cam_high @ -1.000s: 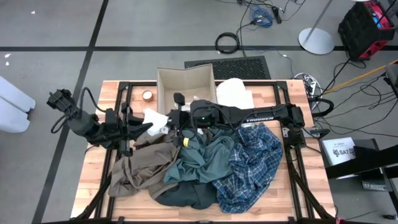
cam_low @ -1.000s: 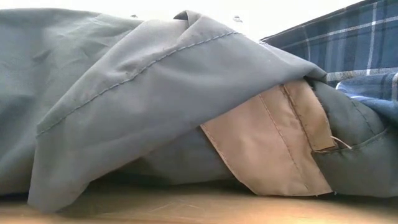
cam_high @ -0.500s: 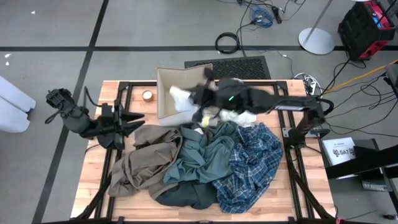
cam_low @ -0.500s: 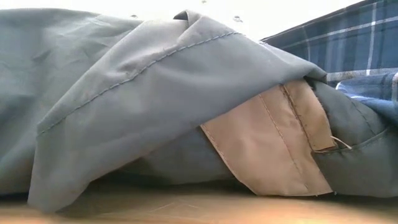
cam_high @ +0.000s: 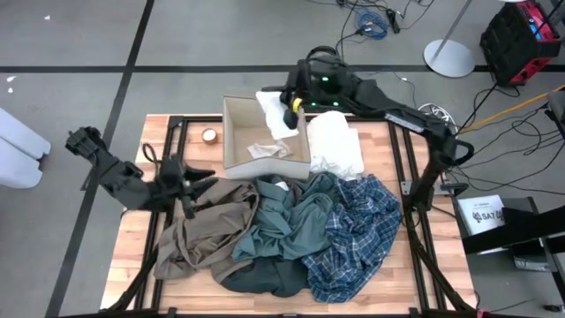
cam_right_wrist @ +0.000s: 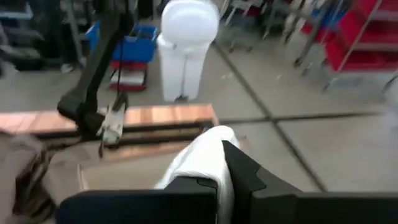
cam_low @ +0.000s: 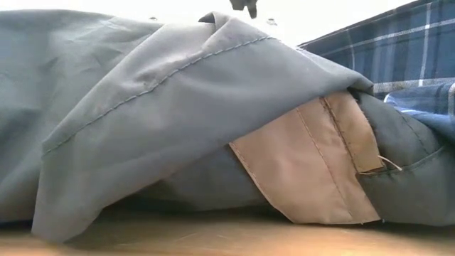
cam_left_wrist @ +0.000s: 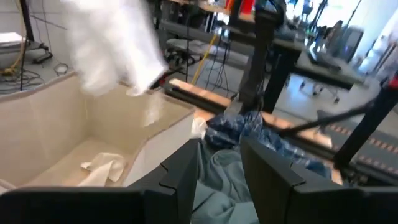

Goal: Sort clothes
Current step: Put the white sock into the laundry bin

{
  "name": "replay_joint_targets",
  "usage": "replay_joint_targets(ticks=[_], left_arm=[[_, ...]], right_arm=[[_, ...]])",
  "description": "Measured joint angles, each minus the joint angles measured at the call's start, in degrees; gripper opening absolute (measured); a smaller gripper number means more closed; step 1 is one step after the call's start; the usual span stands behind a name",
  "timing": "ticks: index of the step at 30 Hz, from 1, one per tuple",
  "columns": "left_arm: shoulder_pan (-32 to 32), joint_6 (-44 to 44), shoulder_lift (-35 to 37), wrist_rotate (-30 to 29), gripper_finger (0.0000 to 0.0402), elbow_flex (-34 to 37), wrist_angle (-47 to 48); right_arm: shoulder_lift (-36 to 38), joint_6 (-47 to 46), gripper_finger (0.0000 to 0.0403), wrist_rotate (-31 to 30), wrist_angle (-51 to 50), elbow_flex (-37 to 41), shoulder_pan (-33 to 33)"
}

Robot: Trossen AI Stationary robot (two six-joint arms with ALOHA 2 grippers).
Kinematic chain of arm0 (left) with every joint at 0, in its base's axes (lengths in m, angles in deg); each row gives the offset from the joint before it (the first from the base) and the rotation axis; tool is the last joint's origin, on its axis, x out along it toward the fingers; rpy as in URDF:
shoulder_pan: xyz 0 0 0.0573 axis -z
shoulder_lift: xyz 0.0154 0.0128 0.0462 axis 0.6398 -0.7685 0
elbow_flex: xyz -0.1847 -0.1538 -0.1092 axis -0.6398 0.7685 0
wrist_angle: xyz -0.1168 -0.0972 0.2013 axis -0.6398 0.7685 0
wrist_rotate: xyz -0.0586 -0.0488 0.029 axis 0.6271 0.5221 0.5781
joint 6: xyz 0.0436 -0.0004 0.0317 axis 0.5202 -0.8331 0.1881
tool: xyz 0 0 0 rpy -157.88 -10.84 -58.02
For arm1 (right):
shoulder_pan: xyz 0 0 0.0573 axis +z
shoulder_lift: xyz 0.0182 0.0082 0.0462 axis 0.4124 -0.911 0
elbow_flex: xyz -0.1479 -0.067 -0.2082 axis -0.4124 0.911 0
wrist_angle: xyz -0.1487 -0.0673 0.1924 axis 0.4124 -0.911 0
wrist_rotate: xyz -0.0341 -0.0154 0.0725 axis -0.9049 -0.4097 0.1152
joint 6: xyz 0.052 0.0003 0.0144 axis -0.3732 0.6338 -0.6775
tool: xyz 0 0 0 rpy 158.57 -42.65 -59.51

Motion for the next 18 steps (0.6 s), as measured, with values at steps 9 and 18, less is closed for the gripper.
replay_joint_targets(ticks=[9, 18], left_arm=[[-2.4, 19.8, -7.5, 1.4, 0.0132, 0.1, -2.0], [-7.6, 38.1, -9.6, 12.5, 0.0132, 0.1, -13.0]], right_arm=[[-8.8, -1.8, 0.0000, 2.1, 0.1, 0.0, -1.8], [-13.3, -7.5, 0.0002, 1.8, -2.5, 0.0, -2.3]])
